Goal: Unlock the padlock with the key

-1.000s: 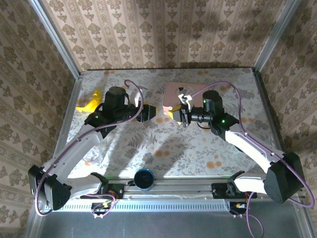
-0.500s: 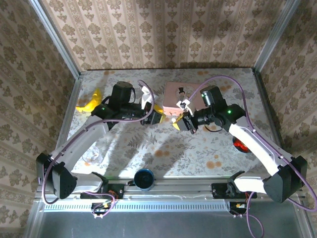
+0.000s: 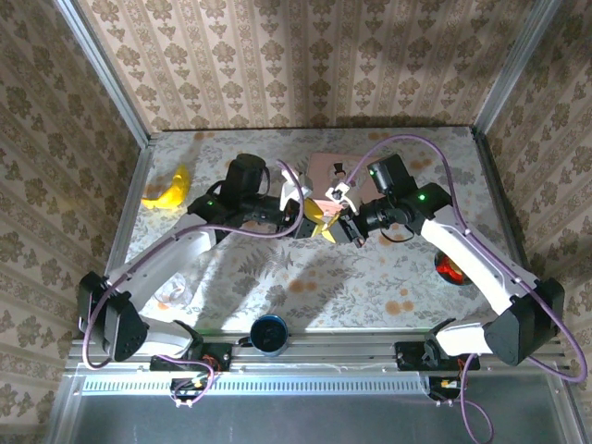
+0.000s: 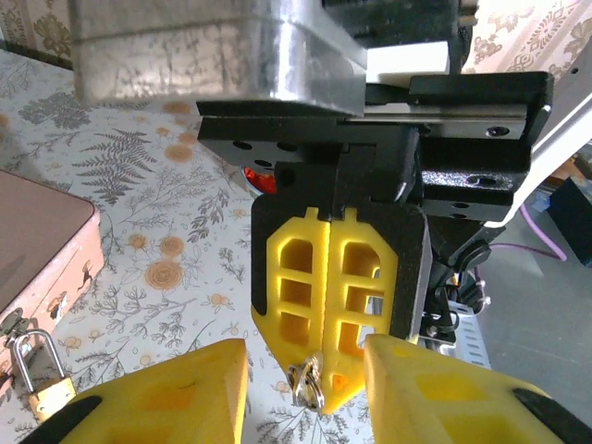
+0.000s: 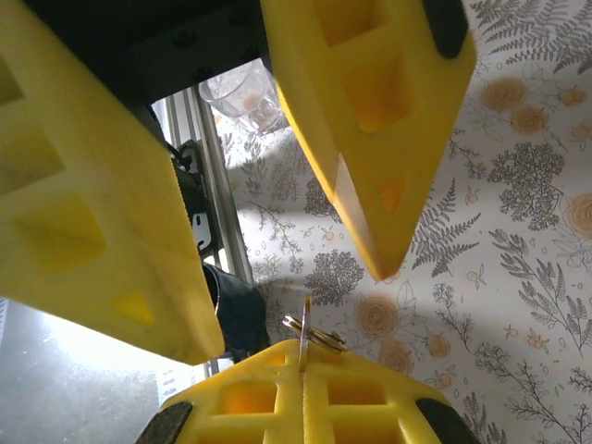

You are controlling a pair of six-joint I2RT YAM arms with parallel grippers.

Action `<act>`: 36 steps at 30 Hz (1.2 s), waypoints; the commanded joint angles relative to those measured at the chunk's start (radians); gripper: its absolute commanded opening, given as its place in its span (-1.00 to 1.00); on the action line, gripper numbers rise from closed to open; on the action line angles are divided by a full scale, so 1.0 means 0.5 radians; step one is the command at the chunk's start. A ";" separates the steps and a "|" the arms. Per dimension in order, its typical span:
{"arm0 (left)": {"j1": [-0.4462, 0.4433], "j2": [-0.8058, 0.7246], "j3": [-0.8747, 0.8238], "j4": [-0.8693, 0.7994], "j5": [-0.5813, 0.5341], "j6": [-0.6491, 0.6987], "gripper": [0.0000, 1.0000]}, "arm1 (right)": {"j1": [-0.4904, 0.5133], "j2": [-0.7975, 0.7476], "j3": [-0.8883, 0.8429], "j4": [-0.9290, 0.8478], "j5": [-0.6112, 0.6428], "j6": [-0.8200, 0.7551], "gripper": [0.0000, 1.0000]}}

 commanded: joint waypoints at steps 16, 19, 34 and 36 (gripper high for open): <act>0.085 0.000 -0.147 0.165 0.152 -0.144 -0.46 | -0.002 -0.053 -0.017 0.096 -0.069 0.032 -1.00; 0.085 0.005 -0.158 0.193 0.174 -0.164 -0.46 | -0.002 -0.056 -0.027 0.125 -0.085 0.046 -1.00; 0.084 0.025 -0.190 0.351 0.246 -0.259 -1.00 | 0.002 -0.056 -0.068 0.234 -0.050 0.108 -1.00; 0.084 0.001 -0.211 0.352 0.212 -0.236 -1.00 | 0.002 -0.071 -0.086 0.276 -0.005 0.132 -1.00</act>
